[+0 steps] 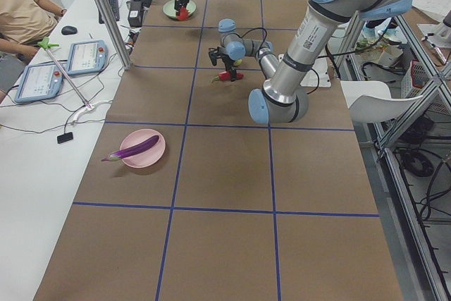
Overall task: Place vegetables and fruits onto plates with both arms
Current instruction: 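Carry pomegranate to green plate with right gripper while left gripper grasps chili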
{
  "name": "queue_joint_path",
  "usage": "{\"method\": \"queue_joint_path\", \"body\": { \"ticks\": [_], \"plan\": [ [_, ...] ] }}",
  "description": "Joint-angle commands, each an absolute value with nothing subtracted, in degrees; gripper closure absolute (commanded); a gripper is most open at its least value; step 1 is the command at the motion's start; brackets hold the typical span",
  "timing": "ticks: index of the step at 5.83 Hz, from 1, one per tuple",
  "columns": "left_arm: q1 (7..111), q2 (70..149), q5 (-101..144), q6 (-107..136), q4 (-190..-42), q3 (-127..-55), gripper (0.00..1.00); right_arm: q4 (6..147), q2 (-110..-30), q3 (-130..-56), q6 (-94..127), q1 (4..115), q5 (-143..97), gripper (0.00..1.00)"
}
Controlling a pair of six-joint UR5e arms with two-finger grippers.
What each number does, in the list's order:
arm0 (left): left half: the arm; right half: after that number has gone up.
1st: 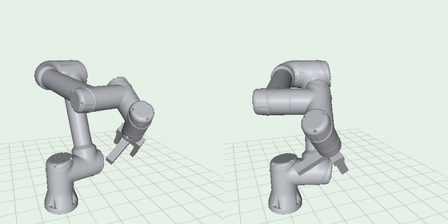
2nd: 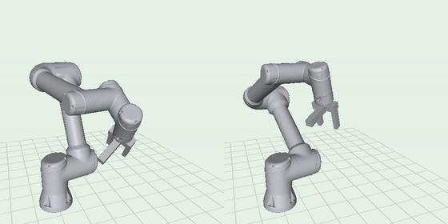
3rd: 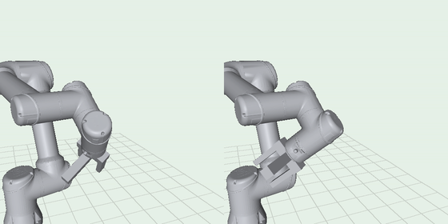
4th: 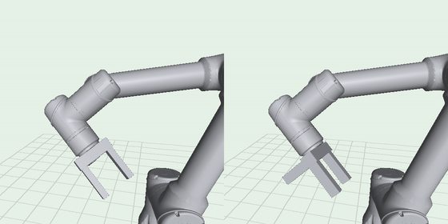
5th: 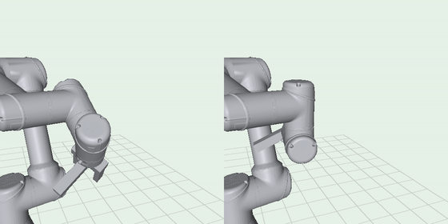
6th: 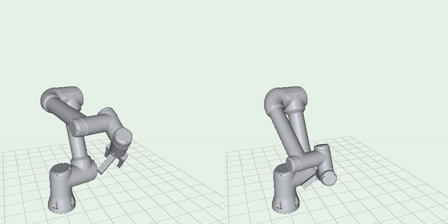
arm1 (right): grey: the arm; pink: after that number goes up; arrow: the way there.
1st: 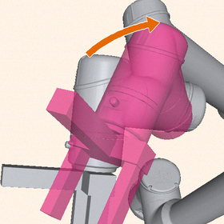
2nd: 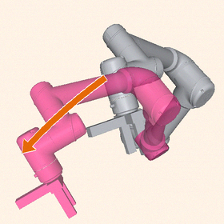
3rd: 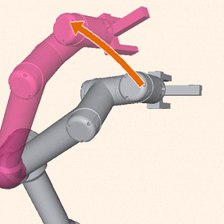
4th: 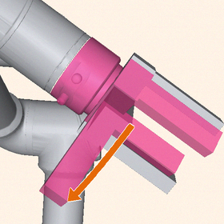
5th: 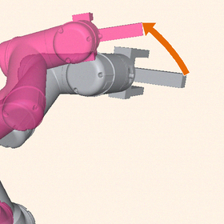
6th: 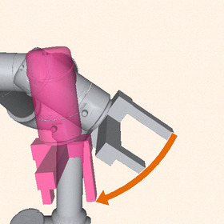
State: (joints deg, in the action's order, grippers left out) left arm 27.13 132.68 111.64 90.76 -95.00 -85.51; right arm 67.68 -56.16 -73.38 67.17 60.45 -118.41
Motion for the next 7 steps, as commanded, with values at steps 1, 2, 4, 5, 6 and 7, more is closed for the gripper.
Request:
{"method": "queue_joint_path", "body": {
  "ticks": [1, 2, 4, 5, 6, 7],
  "plan": [
    [26.81, 132.80, 111.62, 90.70, -94.92, -85.25, 0.71, 67.59, -56.16, -68.58, 62.51, 63.27, -118.39, 1.00],
    [26.98, 132.80, 111.62, 90.44, -95.01, -85.95, 1.00, 67.50, -56.16, -66.29, 59.27, 64.59, -118.21, 1.00],
    [32.49, 132.80, 112.06, 90.00, -94.92, -91.38, 1.00, 67.24, -56.16, -61.72, 57.84, 65.83, -113.67, 1.00],
    [36.35, 132.54, 112.32, 89.83, -94.92, -91.93, 1.00, 67.06, -56.16, -59.52, 57.66, 65.74, -113.12, 1.00],
    [39.43, 131.32, 112.76, 89.48, -94.92, -91.85, 1.00, 67.06, -56.68, -59.24, 57.48, 65.57, -113.12, 1.00],
    [41.29, 129.05, 112.33, 84.86, -94.83, -91.76, 1.00, 66.89, -56.86, -58.80, 57.48, 65.39, -113.12, 0.79]
  ]
}}
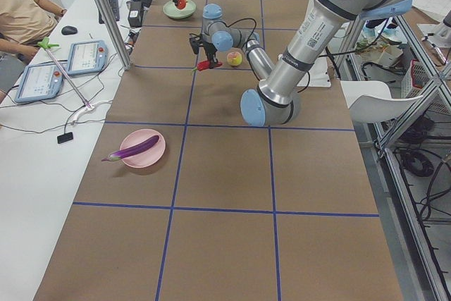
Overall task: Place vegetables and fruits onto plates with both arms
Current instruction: 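Place chili on pink plate with left gripper while right gripper releases pomegranate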
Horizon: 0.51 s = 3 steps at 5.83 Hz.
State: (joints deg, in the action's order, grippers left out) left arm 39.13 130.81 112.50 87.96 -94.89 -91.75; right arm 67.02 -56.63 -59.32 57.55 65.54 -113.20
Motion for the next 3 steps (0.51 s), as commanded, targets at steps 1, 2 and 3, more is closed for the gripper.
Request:
{"method": "queue_joint_path", "body": {
  "ticks": [1, 2, 3],
  "plan": [
    [45.66, 125.80, 112.59, 79.33, -94.14, -91.50, 1.00, 64.36, -58.08, -58.71, 57.31, 65.39, -113.12, 0.02],
    [50.66, 122.29, 112.59, 73.45, -94.04, -89.84, 1.00, 63.81, -58.18, -60.54, 56.96, 65.48, -113.55, 0.00],
    [54.11, 121.73, 112.67, 71.74, -94.22, -84.34, 1.00, 63.81, -58.53, -63.08, 56.34, 65.65, -114.08, 0.00]
  ]
}}
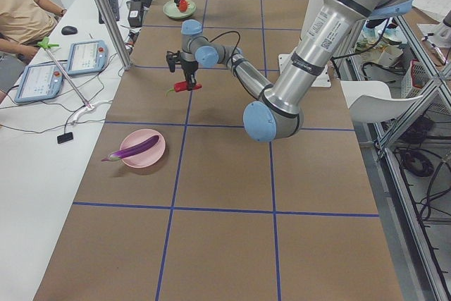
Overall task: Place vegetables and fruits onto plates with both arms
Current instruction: 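Place chili on pink plate with left gripper while right gripper releases pomegranate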
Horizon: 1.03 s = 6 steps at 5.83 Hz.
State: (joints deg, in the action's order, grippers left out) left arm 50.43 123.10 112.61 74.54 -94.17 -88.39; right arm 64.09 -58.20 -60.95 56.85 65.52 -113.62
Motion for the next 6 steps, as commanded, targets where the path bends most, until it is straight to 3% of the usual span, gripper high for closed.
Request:
{"method": "queue_joint_path", "body": {
  "ticks": [1, 2, 4, 5, 6],
  "plan": [
    [56.58, 121.73, 112.68, 71.89, -95.00, -79.50, 1.00, 65.20, -58.80, -68.15, 57.03, 65.22, -116.26, 0.00],
    [59.47, 121.82, 112.76, 72.16, -95.01, -75.54, 1.00, 67.91, -60.02, -73.51, 58.78, 64.95, -118.63, 0.00],
    [63.26, 126.53, 112.76, 72.16, -100.59, -60.47, 1.00, 72.85, -60.73, -81.10, 64.14, 63.12, -119.53, 0.00],
    [63.63, 127.17, 112.68, 72.25, -106.46, -53.68, 1.00, 72.86, -60.65, -81.73, 66.68, 61.80, -119.44, 0.00],
    [64.15, 128.05, 112.76, 72.42, -107.31, -52.74, 1.00, 72.77, -60.64, -81.74, 66.97, 61.44, -119.44, 0.00]
  ]
}}
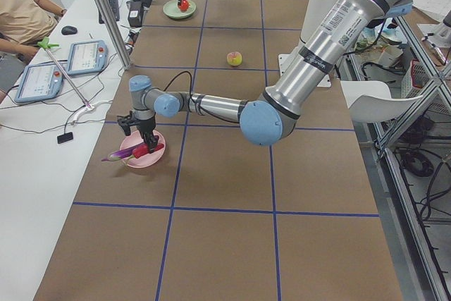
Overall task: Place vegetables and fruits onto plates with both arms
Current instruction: 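Place chili on pink plate with left gripper while right gripper releases pomegranate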
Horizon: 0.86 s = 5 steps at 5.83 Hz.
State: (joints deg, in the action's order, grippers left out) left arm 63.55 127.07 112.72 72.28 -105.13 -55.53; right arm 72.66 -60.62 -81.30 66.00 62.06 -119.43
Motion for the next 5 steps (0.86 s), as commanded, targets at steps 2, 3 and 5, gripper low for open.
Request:
{"method": "queue_joint_path", "body": {
  "ticks": [2, 3, 5],
  "plan": [
    [64.42, 128.75, 113.98, 72.33, -107.58, -52.82, 0.00, 72.86, -60.64, -81.74, 67.06, 60.91, -119.44, 0.00],
    [64.42, 129.19, 114.78, 72.33, -107.32, -53.17, 0.00, 72.86, -60.64, -82.78, 68.80, 60.30, -119.53, 0.00],
    [65.90, 129.20, 121.87, 71.90, -104.79, -59.01, 0.00, 72.86, -65.18, -94.32, 80.61, 53.66, -119.62, 0.00]
  ]
}}
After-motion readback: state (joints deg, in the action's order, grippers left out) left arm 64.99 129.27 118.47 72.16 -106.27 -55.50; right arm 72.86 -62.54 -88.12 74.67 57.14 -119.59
